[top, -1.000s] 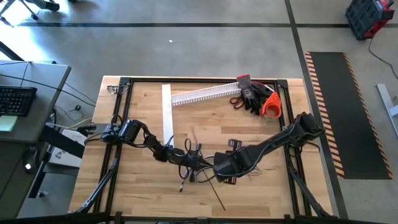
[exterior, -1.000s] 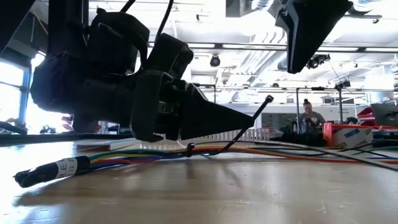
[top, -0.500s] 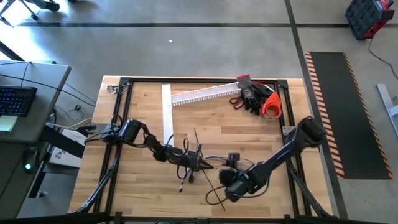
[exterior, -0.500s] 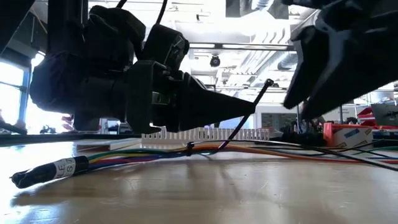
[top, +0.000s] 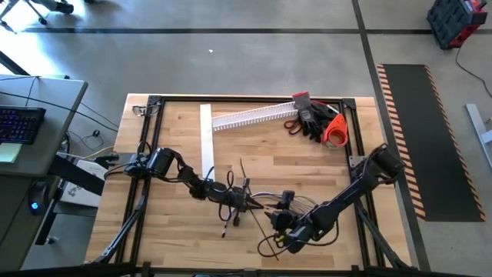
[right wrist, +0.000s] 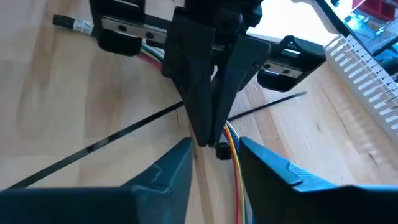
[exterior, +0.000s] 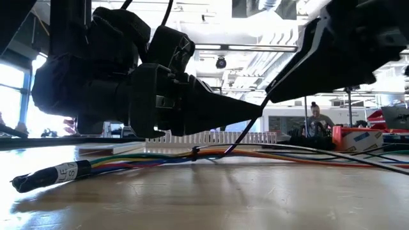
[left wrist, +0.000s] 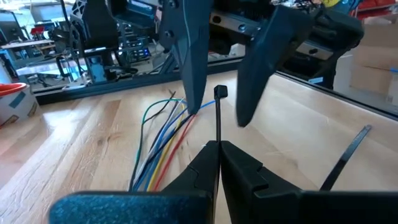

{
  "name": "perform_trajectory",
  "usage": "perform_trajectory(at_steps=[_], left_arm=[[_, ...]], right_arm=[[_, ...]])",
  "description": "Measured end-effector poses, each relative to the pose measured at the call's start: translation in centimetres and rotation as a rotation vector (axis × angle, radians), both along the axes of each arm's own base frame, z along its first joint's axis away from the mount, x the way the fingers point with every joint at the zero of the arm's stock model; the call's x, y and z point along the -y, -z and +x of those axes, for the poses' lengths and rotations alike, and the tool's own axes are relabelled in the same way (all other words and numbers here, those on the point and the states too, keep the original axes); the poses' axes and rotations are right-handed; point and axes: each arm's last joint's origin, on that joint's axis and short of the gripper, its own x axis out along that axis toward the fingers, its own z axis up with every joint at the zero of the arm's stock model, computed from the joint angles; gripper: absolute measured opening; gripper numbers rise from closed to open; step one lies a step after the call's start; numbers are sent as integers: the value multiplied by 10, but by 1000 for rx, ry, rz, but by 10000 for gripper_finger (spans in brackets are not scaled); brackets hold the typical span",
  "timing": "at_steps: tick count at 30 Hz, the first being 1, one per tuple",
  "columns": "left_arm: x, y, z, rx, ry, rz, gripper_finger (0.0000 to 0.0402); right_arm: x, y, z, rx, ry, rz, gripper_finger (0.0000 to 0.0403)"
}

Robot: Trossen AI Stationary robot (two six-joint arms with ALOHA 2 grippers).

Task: Ziptie cables
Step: Wrap the cable wires with the black zip tie

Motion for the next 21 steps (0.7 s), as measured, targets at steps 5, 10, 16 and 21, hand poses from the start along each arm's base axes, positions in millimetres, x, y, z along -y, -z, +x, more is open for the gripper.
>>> perform_trajectory(at_steps=[5, 10, 16, 21], left_arm=[[0, 1, 0, -10, -8, -11, 0], [-1, 1, 0, -19, -36, -24, 8], [-12, -8, 4, -18, -76, -69, 74], [-19, -20, 5, -92, -107, -44, 122]], right_arm=[[1, 0, 2, -18, -21, -10, 44], [-4, -7, 5, -60, -69, 34, 8], [-11, -41, 10, -203, -28, 113, 3], [-13, -67, 11, -344, 18, 268, 2]])
